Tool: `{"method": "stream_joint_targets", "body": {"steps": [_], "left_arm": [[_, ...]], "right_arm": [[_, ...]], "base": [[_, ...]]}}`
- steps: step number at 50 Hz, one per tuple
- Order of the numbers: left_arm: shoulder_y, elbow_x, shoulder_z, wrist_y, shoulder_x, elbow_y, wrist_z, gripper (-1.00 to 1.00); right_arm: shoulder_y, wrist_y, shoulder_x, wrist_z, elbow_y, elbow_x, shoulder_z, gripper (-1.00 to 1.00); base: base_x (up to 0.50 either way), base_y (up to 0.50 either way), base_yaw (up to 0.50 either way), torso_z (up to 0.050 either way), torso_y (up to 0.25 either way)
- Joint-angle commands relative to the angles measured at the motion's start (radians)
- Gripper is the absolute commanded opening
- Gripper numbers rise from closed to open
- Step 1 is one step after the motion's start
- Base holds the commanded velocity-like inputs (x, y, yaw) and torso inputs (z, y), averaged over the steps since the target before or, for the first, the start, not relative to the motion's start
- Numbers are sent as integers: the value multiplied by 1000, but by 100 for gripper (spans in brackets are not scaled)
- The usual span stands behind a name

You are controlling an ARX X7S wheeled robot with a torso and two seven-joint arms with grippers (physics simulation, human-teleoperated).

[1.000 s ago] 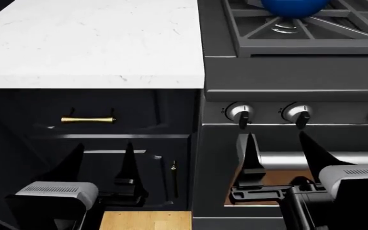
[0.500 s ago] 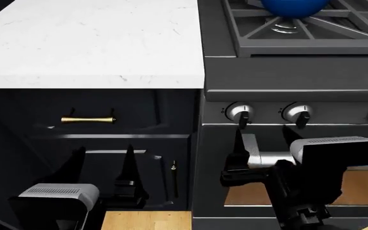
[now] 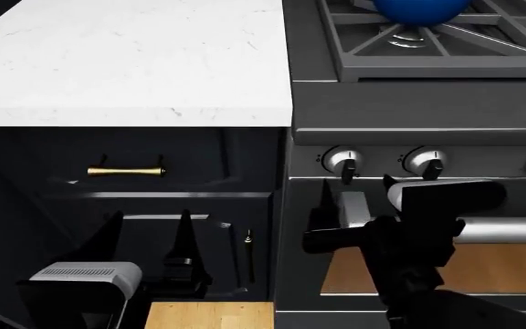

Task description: Pick the kettle from the counter and place it on a stove burner. Then turn the burner on.

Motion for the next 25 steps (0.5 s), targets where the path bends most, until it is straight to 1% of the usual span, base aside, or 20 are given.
{"method": "stream_joint_targets", "body": {"steps": [1, 25], "left_arm": [[1, 0, 3, 11, 3, -15, 4, 100], [-1, -5, 9, 24, 6, -37, 13, 100]], "right_arm": [[11, 9, -37, -34, 51, -8, -13, 100], [19, 6, -60, -51, 89, -23, -11, 100]], "base": [[0, 0, 0, 0, 0], [0, 0, 0, 0, 0]]}}
